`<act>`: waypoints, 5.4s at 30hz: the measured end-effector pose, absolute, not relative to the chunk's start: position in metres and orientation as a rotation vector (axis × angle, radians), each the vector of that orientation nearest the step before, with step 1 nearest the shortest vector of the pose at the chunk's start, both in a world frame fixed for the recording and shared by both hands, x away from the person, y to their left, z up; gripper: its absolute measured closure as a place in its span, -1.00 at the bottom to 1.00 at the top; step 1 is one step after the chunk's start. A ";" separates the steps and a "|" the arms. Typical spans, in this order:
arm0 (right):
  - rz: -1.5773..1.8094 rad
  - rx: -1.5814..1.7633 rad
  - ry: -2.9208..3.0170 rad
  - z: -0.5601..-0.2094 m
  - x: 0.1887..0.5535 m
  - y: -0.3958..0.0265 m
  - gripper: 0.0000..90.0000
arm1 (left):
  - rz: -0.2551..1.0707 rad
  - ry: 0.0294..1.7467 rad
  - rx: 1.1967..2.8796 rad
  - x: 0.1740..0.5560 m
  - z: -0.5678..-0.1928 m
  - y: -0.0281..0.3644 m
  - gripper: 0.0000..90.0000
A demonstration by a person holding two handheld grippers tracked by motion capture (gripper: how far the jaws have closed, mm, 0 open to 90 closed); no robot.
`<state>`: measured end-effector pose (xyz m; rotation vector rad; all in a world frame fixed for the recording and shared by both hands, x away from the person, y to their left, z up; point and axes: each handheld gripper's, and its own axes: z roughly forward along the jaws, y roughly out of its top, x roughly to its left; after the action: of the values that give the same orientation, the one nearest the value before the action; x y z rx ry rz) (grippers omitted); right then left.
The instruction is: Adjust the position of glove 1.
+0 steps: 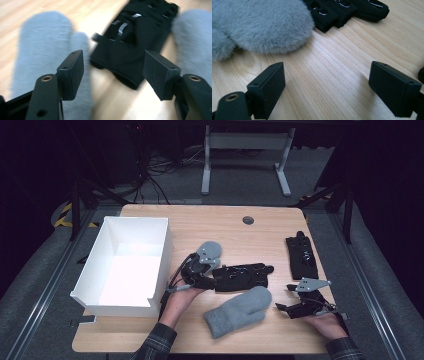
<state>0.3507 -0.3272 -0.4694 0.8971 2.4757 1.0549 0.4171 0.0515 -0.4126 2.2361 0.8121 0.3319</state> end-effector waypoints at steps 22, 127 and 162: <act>1.060 0.898 2.478 -0.469 0.351 -0.327 -0.68 | 0.427 1.084 2.233 0.463 -0.432 0.062 -0.27; 1.060 0.898 2.476 -0.469 0.351 -0.328 -0.68 | -0.045 0.578 2.436 0.345 -0.412 -0.031 0.82; 1.062 0.927 2.455 -0.469 0.349 -0.329 -0.59 | -0.003 0.564 2.216 0.353 -0.403 0.044 -0.32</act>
<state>0.3491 -0.3286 -0.4690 0.9269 2.4546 1.0625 0.3533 0.0443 -0.4026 2.2164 0.5640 -0.0031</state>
